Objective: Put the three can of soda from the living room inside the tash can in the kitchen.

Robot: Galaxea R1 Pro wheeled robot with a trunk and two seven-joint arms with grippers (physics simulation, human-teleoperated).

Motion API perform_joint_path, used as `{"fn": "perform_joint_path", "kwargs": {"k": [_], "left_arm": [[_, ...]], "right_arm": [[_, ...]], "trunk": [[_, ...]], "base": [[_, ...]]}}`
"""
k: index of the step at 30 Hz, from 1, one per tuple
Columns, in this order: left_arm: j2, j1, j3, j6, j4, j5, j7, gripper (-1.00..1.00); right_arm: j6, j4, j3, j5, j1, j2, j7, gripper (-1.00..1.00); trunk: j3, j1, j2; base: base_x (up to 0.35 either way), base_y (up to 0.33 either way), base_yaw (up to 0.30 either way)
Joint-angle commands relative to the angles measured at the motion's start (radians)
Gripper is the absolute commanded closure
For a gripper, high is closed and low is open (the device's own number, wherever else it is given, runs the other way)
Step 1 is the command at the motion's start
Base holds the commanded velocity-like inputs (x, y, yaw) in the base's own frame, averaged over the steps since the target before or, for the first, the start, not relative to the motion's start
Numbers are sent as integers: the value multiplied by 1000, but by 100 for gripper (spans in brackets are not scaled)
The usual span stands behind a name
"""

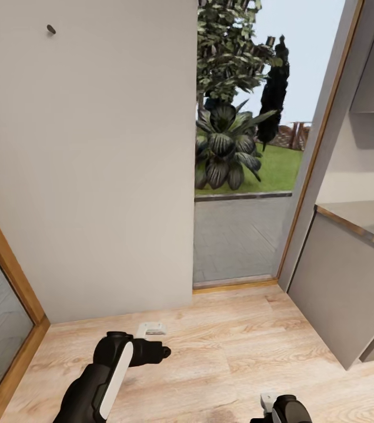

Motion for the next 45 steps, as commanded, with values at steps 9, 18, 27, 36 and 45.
{"fn": "perform_joint_path", "kwargs": {"k": [9,18,27,36,45], "left_arm": [[2,0,2,0,3,-8,2,-100],[2,0,2,0,0,-7,4,-100],[0,0,1,0,2,-1,35,-100],[0,0,1,0,4,1,42,-100],[0,0,1,0,5,1,43,-100]], "right_arm": [[-3,16,-8,7,-29,-12,-10,-100],[-84,122,-6,14,-59,-32,-13,-100],[-198,240,-15,1,-71,-120,-13,-100],[-236,278,-16,-1,-79,-128,-14,-100],[-314,313,-17,-2,-79,-127,-14,-100]], "trunk": [[0,0,0],[0,0,0],[0,0,0],[0,0,0],[0,0,0]], "base": [[0,0,0],[0,0,0],[0,0,0],[0,0,0],[0,0,0]]}}
